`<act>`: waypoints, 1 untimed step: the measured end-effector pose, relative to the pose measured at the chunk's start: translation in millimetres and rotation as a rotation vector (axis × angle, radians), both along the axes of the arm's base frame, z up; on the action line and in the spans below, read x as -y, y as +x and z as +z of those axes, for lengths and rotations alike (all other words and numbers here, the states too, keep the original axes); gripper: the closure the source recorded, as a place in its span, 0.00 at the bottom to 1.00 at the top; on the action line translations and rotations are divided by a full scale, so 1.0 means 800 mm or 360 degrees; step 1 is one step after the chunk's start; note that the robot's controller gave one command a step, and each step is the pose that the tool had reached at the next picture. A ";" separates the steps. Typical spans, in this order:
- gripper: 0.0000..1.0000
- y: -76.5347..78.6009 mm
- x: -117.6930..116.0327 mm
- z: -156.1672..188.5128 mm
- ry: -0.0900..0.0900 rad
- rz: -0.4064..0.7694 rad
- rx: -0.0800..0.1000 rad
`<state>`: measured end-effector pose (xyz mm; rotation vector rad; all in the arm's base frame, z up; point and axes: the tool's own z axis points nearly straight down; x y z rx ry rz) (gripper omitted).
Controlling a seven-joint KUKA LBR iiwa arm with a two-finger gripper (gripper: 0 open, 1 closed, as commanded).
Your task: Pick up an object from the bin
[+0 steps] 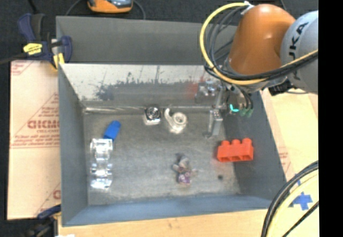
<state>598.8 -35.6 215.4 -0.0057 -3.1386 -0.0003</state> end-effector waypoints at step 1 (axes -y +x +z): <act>0.00 0.035 -0.064 -0.176 0.0000 0.0048 0.0006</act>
Offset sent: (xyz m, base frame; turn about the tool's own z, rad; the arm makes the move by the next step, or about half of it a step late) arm 0.0277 0.0512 -0.1381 -0.0267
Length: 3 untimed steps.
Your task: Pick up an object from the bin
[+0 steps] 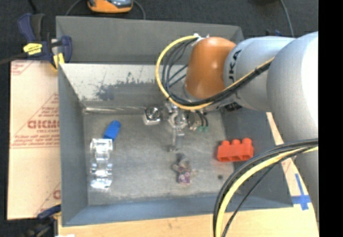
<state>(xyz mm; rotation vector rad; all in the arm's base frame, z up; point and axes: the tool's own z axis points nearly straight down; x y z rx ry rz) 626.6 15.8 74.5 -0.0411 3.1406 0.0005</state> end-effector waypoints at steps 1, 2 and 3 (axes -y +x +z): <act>0.00 -0.058 0.093 0.022 -0.0007 0.0562 0.0001; 0.00 -0.112 0.180 0.016 -0.0005 0.1012 -0.0001; 0.00 -0.068 0.221 0.051 -0.0006 0.0586 0.0015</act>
Offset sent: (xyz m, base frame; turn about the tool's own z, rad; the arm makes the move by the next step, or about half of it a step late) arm -0.0465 -0.0700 0.0167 -0.3590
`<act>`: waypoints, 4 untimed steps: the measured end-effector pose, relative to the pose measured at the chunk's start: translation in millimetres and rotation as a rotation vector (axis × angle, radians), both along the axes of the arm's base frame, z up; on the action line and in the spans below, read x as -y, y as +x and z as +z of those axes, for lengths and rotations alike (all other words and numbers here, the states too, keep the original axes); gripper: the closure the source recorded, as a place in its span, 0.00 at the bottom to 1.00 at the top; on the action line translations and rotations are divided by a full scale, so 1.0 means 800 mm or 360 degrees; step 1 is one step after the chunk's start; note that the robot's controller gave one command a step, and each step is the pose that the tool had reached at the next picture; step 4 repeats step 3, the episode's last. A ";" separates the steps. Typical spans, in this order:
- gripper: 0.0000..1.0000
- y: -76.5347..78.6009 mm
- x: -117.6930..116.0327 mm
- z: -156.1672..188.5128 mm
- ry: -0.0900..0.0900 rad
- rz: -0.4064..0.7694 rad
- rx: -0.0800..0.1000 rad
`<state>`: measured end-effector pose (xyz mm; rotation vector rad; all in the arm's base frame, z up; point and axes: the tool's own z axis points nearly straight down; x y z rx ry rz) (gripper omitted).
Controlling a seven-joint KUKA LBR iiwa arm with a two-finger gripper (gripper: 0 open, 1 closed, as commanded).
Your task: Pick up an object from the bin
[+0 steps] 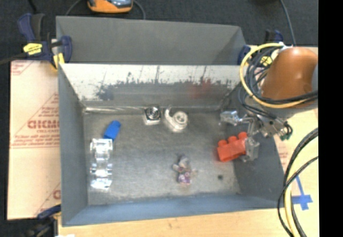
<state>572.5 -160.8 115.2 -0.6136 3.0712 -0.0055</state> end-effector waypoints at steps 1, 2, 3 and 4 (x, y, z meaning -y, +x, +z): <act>1.00 -0.001 -0.002 -0.001 0.0005 0.0001 -0.0004; 1.00 0.017 -0.016 -0.024 0.0005 0.0401 0.0017; 1.00 -0.004 -0.048 0.136 -0.0006 0.0444 0.0002; 1.00 -0.004 -0.048 0.136 -0.0006 0.0444 0.0002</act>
Offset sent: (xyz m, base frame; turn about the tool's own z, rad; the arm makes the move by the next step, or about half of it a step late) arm 0.0000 0.0000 0.0000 0.0000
